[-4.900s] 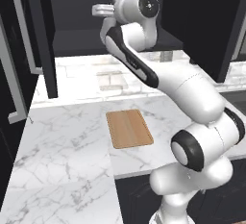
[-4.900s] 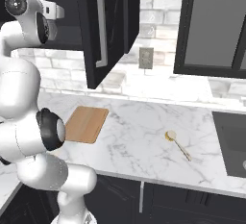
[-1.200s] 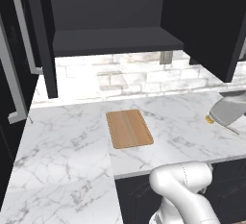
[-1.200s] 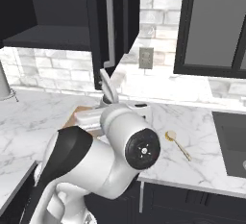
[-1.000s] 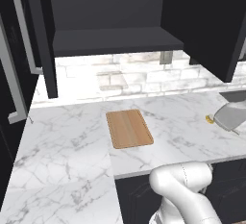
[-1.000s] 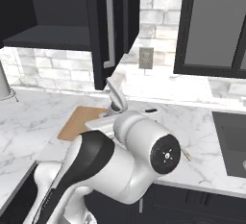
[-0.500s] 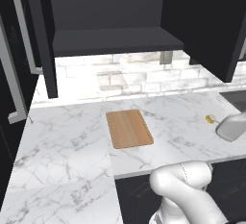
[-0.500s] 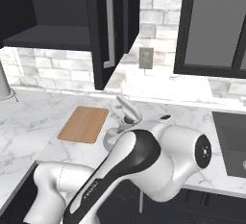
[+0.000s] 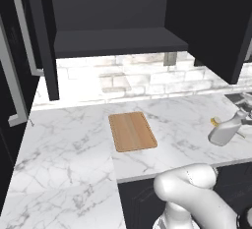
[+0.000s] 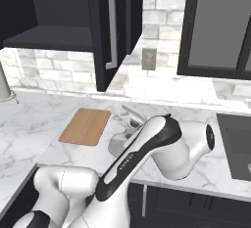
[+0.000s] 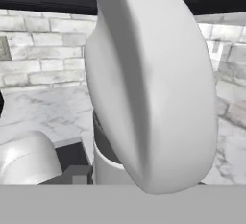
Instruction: Grab the spray bottle from the cabinet, then place it next to the cutting board for sanitizing. Then grab the dish brush from the countertop next to the sink and place it next to the cutting board.
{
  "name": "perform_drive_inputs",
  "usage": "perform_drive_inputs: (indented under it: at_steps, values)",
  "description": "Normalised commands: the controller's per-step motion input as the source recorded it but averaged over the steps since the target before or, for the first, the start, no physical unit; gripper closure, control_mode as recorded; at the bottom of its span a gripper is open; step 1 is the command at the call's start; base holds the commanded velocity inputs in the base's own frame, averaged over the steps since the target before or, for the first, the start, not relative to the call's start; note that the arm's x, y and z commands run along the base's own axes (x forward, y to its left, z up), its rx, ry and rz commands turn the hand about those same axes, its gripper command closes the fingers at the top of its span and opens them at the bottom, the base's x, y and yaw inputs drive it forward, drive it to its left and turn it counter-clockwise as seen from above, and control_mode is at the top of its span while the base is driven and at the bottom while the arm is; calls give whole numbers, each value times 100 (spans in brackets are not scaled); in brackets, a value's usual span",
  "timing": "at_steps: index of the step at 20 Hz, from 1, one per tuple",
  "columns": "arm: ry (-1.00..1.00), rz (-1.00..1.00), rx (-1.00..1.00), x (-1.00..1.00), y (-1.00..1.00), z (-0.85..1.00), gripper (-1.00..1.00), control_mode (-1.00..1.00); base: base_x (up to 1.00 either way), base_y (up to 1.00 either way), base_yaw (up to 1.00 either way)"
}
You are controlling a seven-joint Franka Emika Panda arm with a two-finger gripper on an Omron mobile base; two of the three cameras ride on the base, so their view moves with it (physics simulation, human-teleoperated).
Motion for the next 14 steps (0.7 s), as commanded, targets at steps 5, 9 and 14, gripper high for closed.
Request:
perform_drive_inputs:
  at_steps: [5,9,14]
  values:
    - [3,6,-10,54,13,-33,100,-100,0,0,0]
    - [0,0,-12,26,18,-21,100,-100,0,0,0]
    - [-1,-5,-8,16,14,-12,100,-100,0,0,0]
